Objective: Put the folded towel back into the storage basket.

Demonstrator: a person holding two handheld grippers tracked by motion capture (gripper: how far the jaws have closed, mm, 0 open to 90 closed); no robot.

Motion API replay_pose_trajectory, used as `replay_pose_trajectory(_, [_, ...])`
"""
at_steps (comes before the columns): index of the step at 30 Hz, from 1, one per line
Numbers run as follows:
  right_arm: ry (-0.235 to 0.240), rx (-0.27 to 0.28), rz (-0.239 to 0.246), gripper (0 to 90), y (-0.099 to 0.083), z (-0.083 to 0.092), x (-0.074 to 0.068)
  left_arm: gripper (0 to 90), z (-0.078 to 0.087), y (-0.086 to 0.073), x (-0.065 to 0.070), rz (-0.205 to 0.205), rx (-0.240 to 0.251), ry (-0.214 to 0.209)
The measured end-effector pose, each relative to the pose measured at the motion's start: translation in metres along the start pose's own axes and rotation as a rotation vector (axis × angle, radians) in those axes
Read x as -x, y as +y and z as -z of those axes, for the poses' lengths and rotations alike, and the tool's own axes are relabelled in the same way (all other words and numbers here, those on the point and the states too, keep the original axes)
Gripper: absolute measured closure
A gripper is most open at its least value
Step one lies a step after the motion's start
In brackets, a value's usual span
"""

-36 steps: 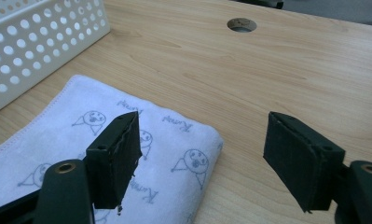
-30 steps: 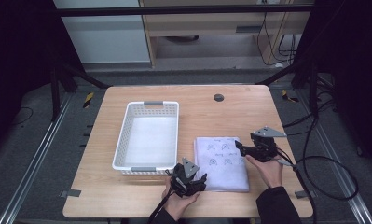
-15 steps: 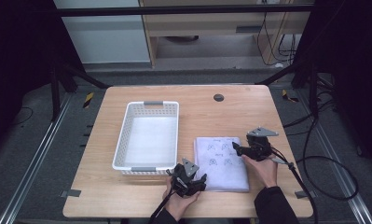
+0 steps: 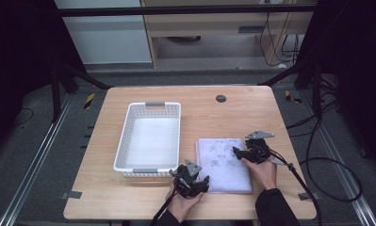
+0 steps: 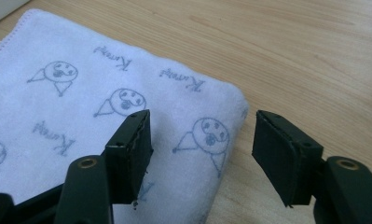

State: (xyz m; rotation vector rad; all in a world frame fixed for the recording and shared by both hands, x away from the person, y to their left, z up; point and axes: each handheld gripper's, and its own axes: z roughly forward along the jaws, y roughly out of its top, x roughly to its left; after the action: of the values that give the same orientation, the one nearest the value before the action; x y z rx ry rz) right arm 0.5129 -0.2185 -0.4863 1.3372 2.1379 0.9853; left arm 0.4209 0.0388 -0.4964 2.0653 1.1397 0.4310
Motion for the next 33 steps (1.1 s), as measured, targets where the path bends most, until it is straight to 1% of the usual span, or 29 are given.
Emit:
replay_pose_trajectory(2, [0.000,-0.003,-0.002,37.7,-0.0003,-0.0007,-0.0003,33.9,-0.0006,0.0002,0.0002,0.004,-0.001,-0.002])
replay_pose_trajectory(4, [0.002,-0.014,-0.011,38.1,-0.0010,-0.0018,-0.0013,33.6,-0.0020,0.0010,-0.0008,0.020,-0.009,-0.008])
replay_pose_trajectory(6, [0.000,-0.013,-0.009,38.4,-0.0012,-0.0025,-0.0010,33.6,-0.0022,0.0011,-0.0015,0.024,-0.014,-0.012])
replay_pose_trajectory(8, [0.004,-0.018,-0.017,38.6,-0.0017,-0.0030,-0.0006,33.6,-0.0028,0.0012,-0.0021,0.026,-0.018,-0.015])
replay_pose_trajectory(9, [0.014,-0.017,-0.034,39.4,-0.0033,-0.0042,0.0007,33.7,-0.0033,0.0015,-0.0022,0.026,-0.020,-0.019])
replay_pose_trajectory(11, [0.022,-0.017,-0.051,39.5,-0.0043,-0.0049,0.0019,33.7,-0.0039,0.0016,-0.0025,0.032,-0.021,-0.020])
replay_pose_trajectory(12, [0.021,-0.019,-0.049,39.6,-0.0044,-0.0051,0.0023,33.7,-0.0046,0.0019,-0.0035,0.043,-0.025,-0.028])
replay_pose_trajectory(14, [0.026,-0.023,-0.053,40.2,-0.0048,-0.0060,0.0016,33.8,-0.0050,0.0024,-0.0033,0.044,-0.027,-0.028])
replay_pose_trajectory(15, [0.028,-0.028,-0.054,40.4,-0.0051,-0.0068,0.0016,34.1,-0.0047,0.0032,-0.0033,0.044,-0.038,-0.031])
replay_pose_trajectory(17, [0.040,-0.031,-0.065,43.2,-0.0056,-0.0077,0.0018,40.5,-0.0045,0.0043,-0.0028,0.047,-0.044,-0.054])
replay_pose_trajectory(19, [0.056,-0.035,-0.081,45.9,-0.0058,-0.0077,0.0022,42.3,-0.0046,0.0044,-0.0020,0.050,-0.040,-0.056])
replay_pose_trajectory(20, [0.058,-0.036,-0.083,47.3,-0.0060,-0.0078,0.0020,44.4,-0.0046,0.0044,-0.0020,0.050,-0.040,-0.056])
replay_pose_trajectory(21, [0.058,-0.036,-0.083,47.3,-0.0060,-0.0078,0.0020,44.4,-0.0048,0.0044,-0.0021,0.054,-0.039,-0.064])
replay_pose_trajectory(23, [0.063,-0.038,-0.087,50.2,-0.0062,-0.0082,0.0017,48.0,-0.0050,0.0045,-0.0025,0.060,-0.039,-0.073])
replay_pose_trajectory(26, [0.073,-0.041,-0.100,53.1,-0.0062,-0.0083,0.0014,50.7,-0.0047,0.0044,-0.0008,0.062,-0.037,-0.073])
replay_pose_trajectory(28, [0.080,-0.043,-0.104,55.6,-0.0061,-0.0084,0.0015,52.6,-0.0045,0.0048,-0.0002,0.057,-0.039,-0.074])
replay_pose_trajectory(31, [0.091,-0.045,-0.118,59.0,-0.0058,-0.0081,0.0009,57.4,-0.0048,0.0052,-0.0003,0.057,-0.039,-0.088])
replay_pose_trajectory(33, [0.090,-0.046,-0.111,61.6,-0.0058,-0.0080,0.0010,61.3,-0.0049,0.0052,-0.0001,0.055,-0.035,-0.096])
